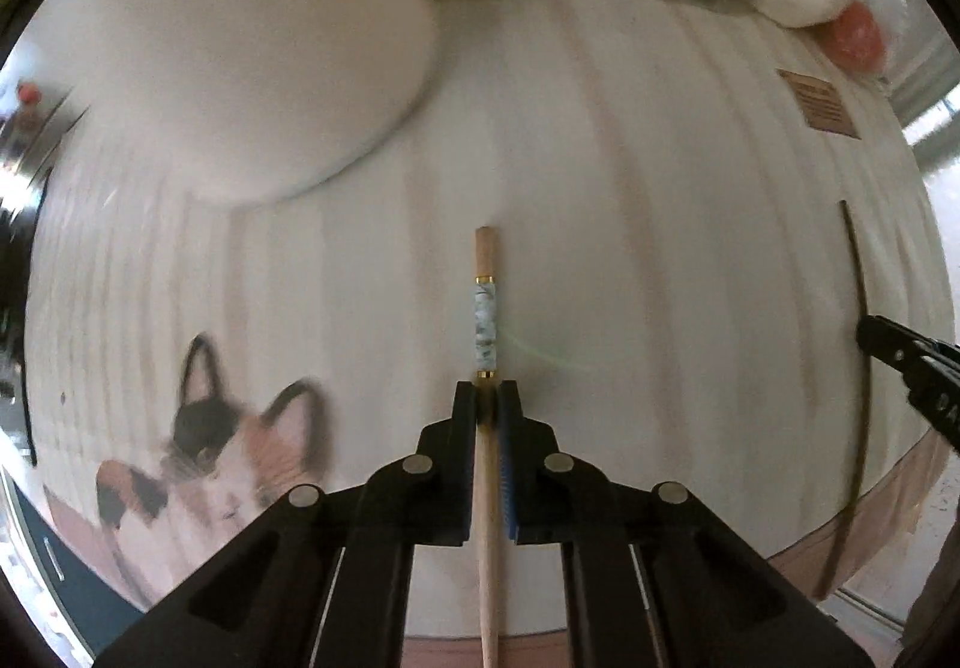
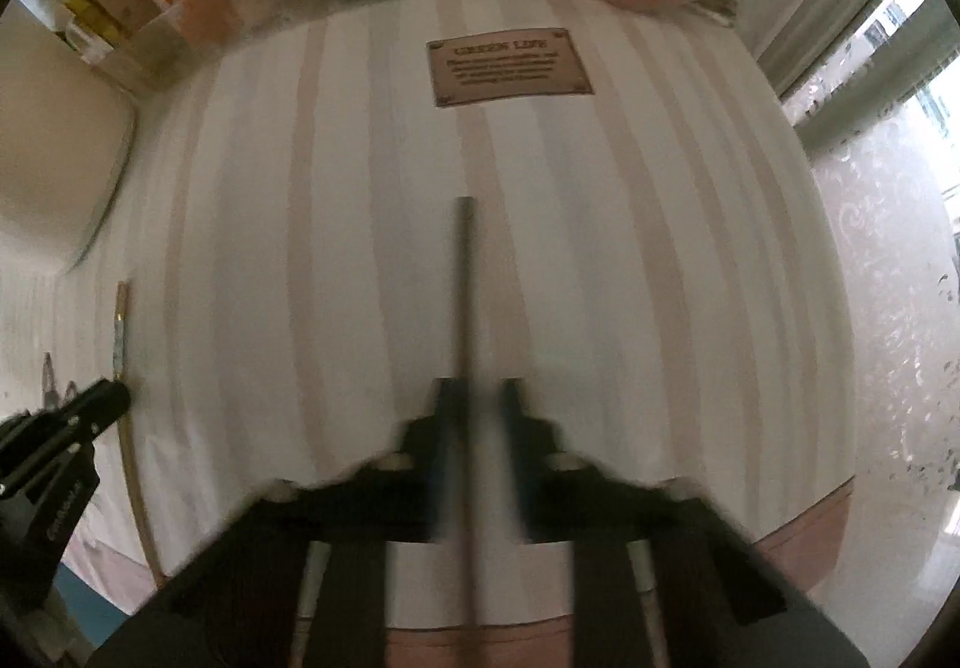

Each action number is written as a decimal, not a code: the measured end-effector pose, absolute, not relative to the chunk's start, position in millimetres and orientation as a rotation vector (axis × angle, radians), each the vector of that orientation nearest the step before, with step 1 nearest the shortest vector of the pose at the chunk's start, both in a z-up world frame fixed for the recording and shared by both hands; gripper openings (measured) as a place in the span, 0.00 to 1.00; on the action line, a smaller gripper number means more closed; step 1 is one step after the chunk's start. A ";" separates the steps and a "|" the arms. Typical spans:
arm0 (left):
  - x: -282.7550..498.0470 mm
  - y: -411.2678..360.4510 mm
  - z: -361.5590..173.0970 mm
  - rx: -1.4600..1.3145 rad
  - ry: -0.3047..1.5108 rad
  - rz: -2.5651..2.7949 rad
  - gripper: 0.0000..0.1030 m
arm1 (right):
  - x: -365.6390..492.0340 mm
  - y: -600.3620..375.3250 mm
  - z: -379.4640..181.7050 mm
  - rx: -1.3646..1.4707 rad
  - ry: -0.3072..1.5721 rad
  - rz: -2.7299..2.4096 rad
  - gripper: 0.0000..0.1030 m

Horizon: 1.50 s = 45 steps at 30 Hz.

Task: Organize utensils
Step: 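Grasp the light patterned chopstick with the left tool while the right grasps the dark one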

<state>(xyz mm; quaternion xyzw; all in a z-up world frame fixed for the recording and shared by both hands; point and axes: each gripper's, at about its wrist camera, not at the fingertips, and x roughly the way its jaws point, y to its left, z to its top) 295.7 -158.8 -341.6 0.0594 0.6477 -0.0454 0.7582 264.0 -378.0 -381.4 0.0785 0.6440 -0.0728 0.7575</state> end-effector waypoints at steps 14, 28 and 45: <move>272.5 -62.2 -343.0 -0.031 1.435 0.023 0.04 | 261.7 -302.9 -388.1 0.148 1.435 0.028 0.05; 275.4 -36.8 -344.9 -0.039 1.431 -0.014 0.06 | 278.0 -269.6 -388.2 0.044 1.455 0.004 0.06; 286.8 -30.5 -305.1 -0.069 1.369 -0.027 0.04 | 275.8 -255.6 -374.1 0.189 1.378 0.030 0.05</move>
